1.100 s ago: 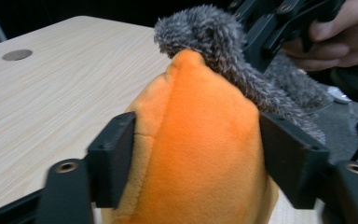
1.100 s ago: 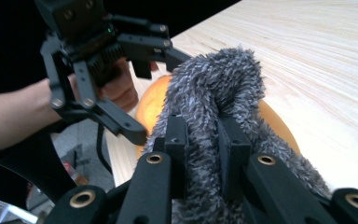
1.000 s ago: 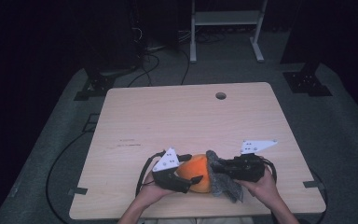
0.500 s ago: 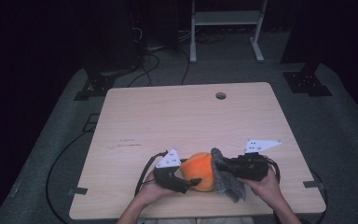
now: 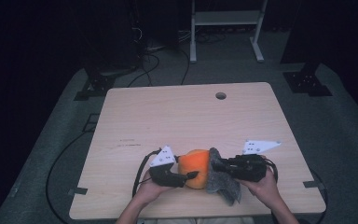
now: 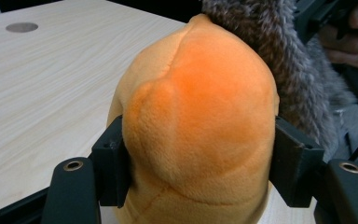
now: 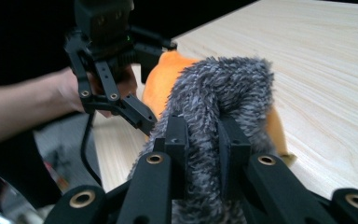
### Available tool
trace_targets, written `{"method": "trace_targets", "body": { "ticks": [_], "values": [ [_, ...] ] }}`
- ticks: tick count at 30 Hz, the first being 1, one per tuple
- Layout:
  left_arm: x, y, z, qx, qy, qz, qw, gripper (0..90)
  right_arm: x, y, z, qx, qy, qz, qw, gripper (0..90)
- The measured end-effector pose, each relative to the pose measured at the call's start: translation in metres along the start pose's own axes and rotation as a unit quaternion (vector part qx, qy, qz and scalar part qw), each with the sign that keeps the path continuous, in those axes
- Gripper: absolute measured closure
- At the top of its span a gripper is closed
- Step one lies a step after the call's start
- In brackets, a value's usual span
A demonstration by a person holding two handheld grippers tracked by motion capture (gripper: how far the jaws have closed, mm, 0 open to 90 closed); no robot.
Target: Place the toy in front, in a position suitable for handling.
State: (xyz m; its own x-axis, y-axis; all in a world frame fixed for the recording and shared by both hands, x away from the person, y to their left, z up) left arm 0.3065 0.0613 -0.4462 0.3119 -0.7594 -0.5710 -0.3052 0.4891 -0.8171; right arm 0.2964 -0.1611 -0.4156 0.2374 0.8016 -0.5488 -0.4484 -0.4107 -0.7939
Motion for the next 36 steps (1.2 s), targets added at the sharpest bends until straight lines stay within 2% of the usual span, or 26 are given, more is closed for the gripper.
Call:
{"method": "trace_targets", "body": {
  "ticks": [1, 3, 4, 6, 9, 10, 12, 14, 15, 18, 20, 22, 24, 26, 29, 33, 35, 36],
  "values": [
    [0.0, 0.0, 0.0, 0.001, -0.006, 0.005, 1.0, 32.7, 0.004, 0.001, 0.001, -0.006, 0.006, 0.008, 0.9999, 76.0],
    [0.0, 0.002, 0.002, -0.005, -0.011, 0.008, 0.9999, 32.1, 0.01, 0.007, -0.005, 0.013, -0.009, 0.009, 0.9998, 76.5],
    [0.0, 0.003, 0.004, -0.016, -0.012, 0.006, 0.9998, 31.7, 0.012, 0.01, -0.008, 0.019, -0.014, 0.011, 0.9997, 76.6],
    [-0.001, 0.003, 0.008, -0.033, -0.011, 0.006, 0.9994, 30.8, 0.015, 0.014, -0.011, 0.017, -0.002, 0.028, 0.9995, 76.5],
    [-0.001, 0.003, 0.008, -0.034, -0.009, 0.002, 0.9994, 30.8, 0.014, 0.016, -0.014, 0.025, -0.001, 0.033, 0.9991, 76.2],
    [-0.001, 0.003, 0.006, -0.028, -0.007, 0.003, 0.9996, 30.9, 0.011, 0.014, -0.014, 0.025, 0.002, 0.027, 0.9993, 76.1],
    [0.0, 0.003, 0.001, 0.001, -0.002, 0.008, 1.0, 31.1, 0.004, 0.009, -0.014, 0.026, 0.008, 0.01, 0.9996, 76.0],
    [-0.001, 0.004, -0.004, 0.034, 0.001, 0.016, 0.9993, 29.7, 0.001, 0.007, -0.015, 0.028, 0.004, 0.001, 0.9996, 76.0],
    [-0.002, 0.004, -0.003, 0.039, 0.001, 0.019, 0.999, 28.7, 0.002, 0.008, -0.015, 0.028, -0.002, 0.004, 0.9996, 75.9],
    [-0.004, 0.008, -0.001, 0.038, 0.009, 0.017, 0.9991, 25.9, 0.008, 0.016, -0.015, 0.032, -0.027, 0.033, 0.9986, 75.3],
    [-0.003, 0.008, -0.001, 0.034, 0.006, 0.012, 0.9993, 27.2, 0.009, 0.019, -0.018, 0.03, -0.018, 0.047, 0.9983, 75.4],
    [-0.003, 0.008, -0.001, 0.038, 0.006, 0.013, 0.9992, 27.7, 0.003, 0.017, -0.021, 0.033, -0.007, 0.032, 0.9989, 75.6],
    [-0.003, 0.009, -0.002, 0.048, 0.009, 0.011, 0.9987, 27.9, -0.002, 0.013, -0.022, 0.037, -0.006, 0.01, 0.9993, 75.7],
    [-0.003, 0.01, -0.004, 0.056, 0.009, 0.009, 0.9983, 27.9, -0.004, 0.011, -0.022, 0.035, -0.005, 0.001, 0.9994, 75.7],
    [-0.004, 0.011, -0.004, 0.066, 0.009, 0.012, 0.9977, 27.9, 0.003, 0.016, -0.025, 0.043, -0.009, 0.018, 0.9989, 75.6],
    [-0.004, 0.012, -0.003, 0.063, 0.012, 0.008, 0.9979, 27.7, 0.011, 0.026, -0.03, 0.056, 0.01, 0.073, 0.9957, 75.3],
    [-0.004, 0.012, -0.003, 0.059, 0.012, 0.006, 0.9982, 27.7, 0.008, 0.029, -0.033, 0.055, 0.021, 0.08, 0.995, 75.3],
    [-0.004, 0.012, -0.003, 0.057, 0.011, 0.005, 0.9983, 27.7, 0.005, 0.026, -0.032, 0.053, 0.02, 0.067, 0.9962, 75.4]
  ]
}}
Point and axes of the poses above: each handheld gripper's, and its own axes: x roughly forward along the jaws, y roughly out of its underside, z roughly to its left, the point moved 4 cm from there along x, roughly forward along the jaws, and after that the axes turned 10 degrees about z, right-handed, at the moved point
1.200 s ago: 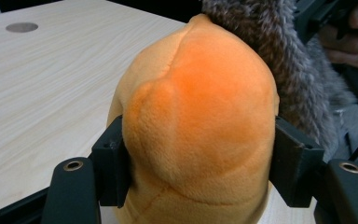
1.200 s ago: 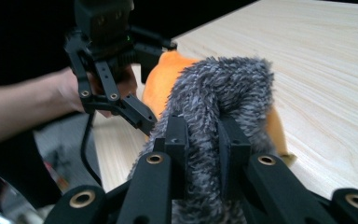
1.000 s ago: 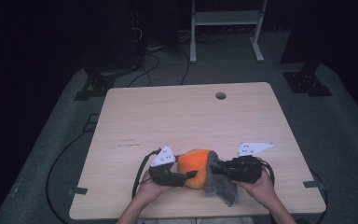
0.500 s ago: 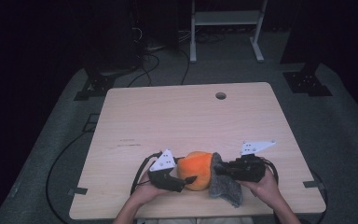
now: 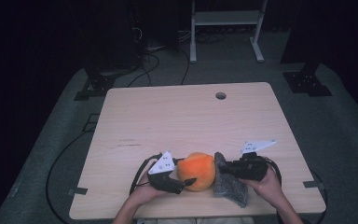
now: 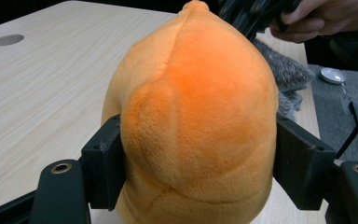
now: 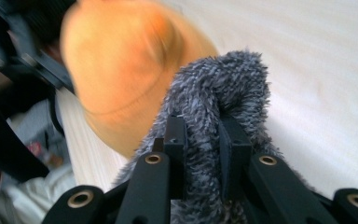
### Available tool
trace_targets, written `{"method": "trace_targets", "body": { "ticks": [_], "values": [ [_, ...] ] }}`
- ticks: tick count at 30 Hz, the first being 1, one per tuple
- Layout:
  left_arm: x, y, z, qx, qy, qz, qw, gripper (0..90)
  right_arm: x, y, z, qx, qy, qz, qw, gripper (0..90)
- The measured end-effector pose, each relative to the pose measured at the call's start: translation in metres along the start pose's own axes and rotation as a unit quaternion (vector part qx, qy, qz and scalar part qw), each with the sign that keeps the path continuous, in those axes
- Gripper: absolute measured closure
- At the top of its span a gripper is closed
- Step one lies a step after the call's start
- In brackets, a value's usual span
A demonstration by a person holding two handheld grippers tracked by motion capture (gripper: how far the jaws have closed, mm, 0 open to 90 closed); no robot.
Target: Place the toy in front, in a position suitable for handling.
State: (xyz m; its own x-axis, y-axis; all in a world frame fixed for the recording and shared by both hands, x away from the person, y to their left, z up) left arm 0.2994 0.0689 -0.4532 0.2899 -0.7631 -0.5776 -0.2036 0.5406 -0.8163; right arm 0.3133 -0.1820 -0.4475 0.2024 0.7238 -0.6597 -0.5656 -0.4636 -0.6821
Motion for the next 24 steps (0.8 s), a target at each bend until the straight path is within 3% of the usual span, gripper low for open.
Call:
{"method": "trace_targets", "body": {
  "ticks": [4, 7, 10, 13, 14, 18, 20, 23, 24],
  "values": [
    [0.003, -0.003, -0.002, 0.0, -0.006, -0.001, 1.0, 27.6, -0.018, -0.016, 0.016, -0.021, -0.035, -0.077, 0.9962, 74.3],
    [0.005, -0.005, -0.005, 0.003, 0.009, 0.001, 1.0, 20.7, -0.008, -0.014, 0.016, -0.024, -0.026, -0.056, 0.9978, 73.8],
    [0.006, -0.005, -0.003, -0.003, 0.001, -0.003, 1.0, 21.2, -0.004, -0.009, 0.006, 0.004, -0.039, -0.05, 0.998, 73.7],
    [0.007, -0.006, 0.0, -0.018, -0.015, -0.004, 0.9997, 26.8, -0.006, -0.007, 0.005, -0.007, -0.006, -0.027, 0.9996, 74.5],
    [0.007, -0.007, 0.0, -0.024, -0.015, -0.006, 0.9996, 27.0, -0.008, -0.007, 0.007, -0.012, 0.0, -0.032, 0.9994, 75.1],
    [0.011, -0.009, 0.002, -0.049, -0.02, -0.013, 0.9985, 27.0, -0.015, -0.017, 0.024, -0.042, -0.019, -0.063, 0.9969, 74.5],
    [0.012, -0.011, 0.002, -0.052, -0.027, -0.008, 0.9982, 26.7, -0.007, -0.017, 0.029, -0.056, -0.005, -0.048, 0.9973, 74.2],
    [0.011, -0.011, 0.004, -0.067, -0.024, -0.009, 0.9974, 26.1, -0.004, -0.013, 0.022, -0.047, -0.003, -0.038, 0.9982, 74.3],
    [0.011, -0.011, 0.005, -0.073, -0.026, -0.01, 0.997, 26.0, -0.004, -0.011, 0.02, -0.048, 0.008, -0.027, 0.9984, 74.0]
  ]
}}
Point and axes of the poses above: each handheld gripper's, and its own axes: x roughly forward along the jaws, y roughly out of its underside, z roughly to its left, the point moved 4 cm from there along x, roughly forward along the jaws, and after that the axes turned 10 degrees about z, right-handed, at the moved point
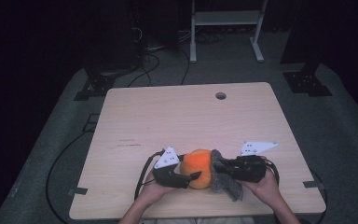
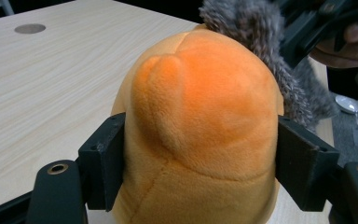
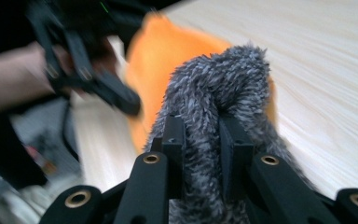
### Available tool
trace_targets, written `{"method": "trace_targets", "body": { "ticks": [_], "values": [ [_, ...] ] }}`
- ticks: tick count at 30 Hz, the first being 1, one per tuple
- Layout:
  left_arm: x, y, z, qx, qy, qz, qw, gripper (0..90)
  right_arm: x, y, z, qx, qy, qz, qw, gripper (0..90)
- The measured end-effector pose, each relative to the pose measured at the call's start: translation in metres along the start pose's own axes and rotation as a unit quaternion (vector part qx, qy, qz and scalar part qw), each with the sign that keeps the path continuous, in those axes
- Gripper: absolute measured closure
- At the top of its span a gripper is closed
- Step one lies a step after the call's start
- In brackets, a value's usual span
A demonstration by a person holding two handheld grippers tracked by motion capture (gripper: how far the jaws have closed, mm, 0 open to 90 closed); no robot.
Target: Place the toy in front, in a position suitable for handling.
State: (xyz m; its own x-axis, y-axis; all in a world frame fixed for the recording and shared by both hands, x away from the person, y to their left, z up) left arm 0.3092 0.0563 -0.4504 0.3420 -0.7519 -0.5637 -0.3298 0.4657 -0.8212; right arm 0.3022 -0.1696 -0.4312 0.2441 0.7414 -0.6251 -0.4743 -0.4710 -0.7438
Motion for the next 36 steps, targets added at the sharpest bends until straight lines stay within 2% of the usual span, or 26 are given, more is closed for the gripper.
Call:
{"method": "trace_targets", "body": {
  "ticks": [2, 4, 6, 7, 9, 11, 14, 16, 18, 20, 21, 22, 24, 26, 27, 29, 30, 32, 33, 34, 36],
  "values": [
    [0.001, -0.001, 0.0, -0.003, -0.002, -0.001, 1.0, 26.1, 0.0, 0.004, -0.001, -0.001, 0.01, 0.015, 0.9998, 74.0],
    [0.002, -0.002, -0.003, 0.006, -0.005, 0.001, 1.0, 26.1, -0.003, 0.0, 0.004, -0.003, 0.007, 0.002, 1.0, 74.0],
    [0.003, -0.002, -0.007, 0.018, -0.005, 0.001, 0.9998, 26.1, -0.006, -0.008, 0.011, -0.014, -0.003, -0.017, 0.9997, 74.0],
    [0.003, -0.002, -0.008, 0.023, -0.001, 0.004, 0.9997, 25.3, -0.007, -0.011, 0.013, -0.018, -0.005, -0.021, 0.9996, 73.9],
    [0.001, -0.001, -0.007, 0.024, 0.021, 0.004, 0.9995, 20.0, -0.003, -0.011, 0.013, -0.022, -0.007, -0.016, 0.9996, 73.8],
    [-0.001, 0.0, -0.004, 0.014, 0.029, -0.003, 0.9995, 19.8, 0.0, -0.006, 0.01, -0.016, -0.012, -0.007, 0.9998, 74.1],
    [0.001, -0.001, -0.006, 0.019, 0.007, -0.006, 0.9998, 27.4, -0.003, -0.003, 0.004, -0.005, -0.007, 0.002, 1.0, 74.5],
    [0.003, -0.003, -0.009, 0.019, 0.005, -0.008, 0.9998, 29.5, -0.009, -0.007, 0.009, -0.005, -0.005, -0.019, 0.9998, 74.7],
    [0.005, -0.003, -0.012, 0.029, 0.01, -0.008, 0.9995, 29.9, -0.012, -0.014, 0.02, -0.022, -0.02, -0.032, 0.999, 74.6],
    [0.005, -0.002, -0.014, 0.044, 0.01, -0.002, 0.999, 29.9, -0.008, -0.019, 0.027, -0.045, -0.005, -0.02, 0.9988, 74.2],
    [0.004, -0.002, -0.014, 0.049, 0.008, 0.002, 0.9988, 30.0, -0.005, -0.018, 0.027, -0.048, -0.003, -0.013, 0.9987, 74.3],
    [0.003, -0.002, -0.013, 0.046, 0.011, 0.002, 0.9989, 29.8, -0.003, -0.015, 0.024, -0.046, -0.006, -0.008, 0.9989, 74.6],
    [0.0, 0.0, -0.011, 0.044, 0.018, 0.003, 0.9989, 29.1, -0.001, -0.008, 0.019, -0.058, 0.001, 0.009, 0.9983, 74.8],
    [-0.001, 0.001, -0.01, 0.036, 0.042, 0.0, 0.9985, 27.3, -0.003, -0.003, 0.017, -0.057, 0.007, 0.023, 0.9981, 74.8],
    [-0.001, 0.001, -0.01, 0.036, 0.042, 0.0, 0.9985, 27.4, -0.005, -0.002, 0.018, -0.057, 0.005, 0.026, 0.998, 74.8],
    [0.0, 0.0, -0.011, 0.045, 0.038, 0.0, 0.9983, 28.9, -0.009, -0.007, 0.022, -0.056, -0.003, 0.009, 0.9984, 74.7],
    [0.001, 0.0, -0.016, 0.062, 0.037, 0.004, 0.9974, 29.1, -0.012, -0.011, 0.023, -0.057, -0.005, -0.002, 0.9984, 74.6],
    [0.002, 0.0, -0.021, 0.077, 0.037, 0.006, 0.9963, 28.9, -0.016, -0.016, 0.025, -0.055, -0.01, -0.019, 0.9983, 74.5],
    [0.002, 0.0, -0.021, 0.08, 0.037, 0.008, 0.9961, 28.0, -0.015, -0.017, 0.024, -0.054, -0.008, -0.017, 0.9983, 74.5],
    [0.001, -0.001, -0.02, 0.077, 0.04, 0.006, 0.9962, 25.7, -0.013, -0.016, 0.023, -0.054, -0.005, -0.009, 0.9985, 74.6],
    [-0.001, -0.002, -0.016, 0.052, 0.055, -0.003, 0.9971, 18.9, -0.007, -0.009, 0.02, -0.052, -0.011, 0.012, 0.9985, 74.9]
  ]
}}
Point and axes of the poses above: each handheld gripper's, and its own axes: x roughly forward along the jaws, y roughly out of its underside, z roughly to its left, the point moved 4 cm from there along x, roughly forward along the jaws, and after that the axes turned 10 degrees about z, right-handed, at the moved point
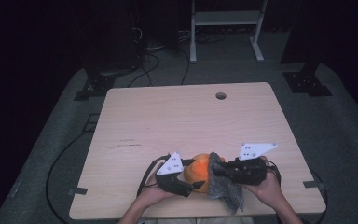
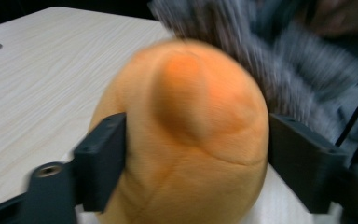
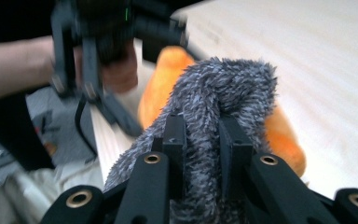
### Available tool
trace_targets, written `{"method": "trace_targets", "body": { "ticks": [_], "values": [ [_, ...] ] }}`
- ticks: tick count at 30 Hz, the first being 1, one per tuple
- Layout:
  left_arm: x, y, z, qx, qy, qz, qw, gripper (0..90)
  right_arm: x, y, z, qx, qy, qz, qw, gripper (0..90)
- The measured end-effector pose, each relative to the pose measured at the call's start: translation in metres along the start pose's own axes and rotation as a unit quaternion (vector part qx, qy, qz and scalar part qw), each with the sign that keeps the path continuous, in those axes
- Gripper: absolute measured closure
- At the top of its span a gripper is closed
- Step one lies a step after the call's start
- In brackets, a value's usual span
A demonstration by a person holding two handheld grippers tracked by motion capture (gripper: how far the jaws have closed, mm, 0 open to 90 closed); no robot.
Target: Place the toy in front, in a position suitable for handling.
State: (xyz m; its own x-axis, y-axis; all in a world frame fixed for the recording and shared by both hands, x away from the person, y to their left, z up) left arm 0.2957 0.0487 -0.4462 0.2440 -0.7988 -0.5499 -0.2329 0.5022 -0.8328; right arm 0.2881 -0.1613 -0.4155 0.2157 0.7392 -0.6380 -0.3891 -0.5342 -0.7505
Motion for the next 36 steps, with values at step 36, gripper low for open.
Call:
{"method": "trace_targets", "body": {
  "ticks": [36],
  "values": [
    [0.005, 0.001, -0.008, 0.051, -0.049, 0.006, 0.9975, 34.3, -0.001, -0.003, -0.002, 0.006, -0.008, -0.011, 0.9999, 75.0]
  ]
}}
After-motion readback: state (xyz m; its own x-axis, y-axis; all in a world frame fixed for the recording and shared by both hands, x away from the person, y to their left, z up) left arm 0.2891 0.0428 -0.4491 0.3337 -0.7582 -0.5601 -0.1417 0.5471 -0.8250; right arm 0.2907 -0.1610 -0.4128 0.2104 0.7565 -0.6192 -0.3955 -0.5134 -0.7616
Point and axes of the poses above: each handheld gripper's, and its own axes: x roughly forward along the jaws, y roughly out of its underside, z roughly to its left, the point moved 4 cm from there along x, roughly forward along the jaws, and after that the axes turned 10 degrees about z, right-handed, at the moved point
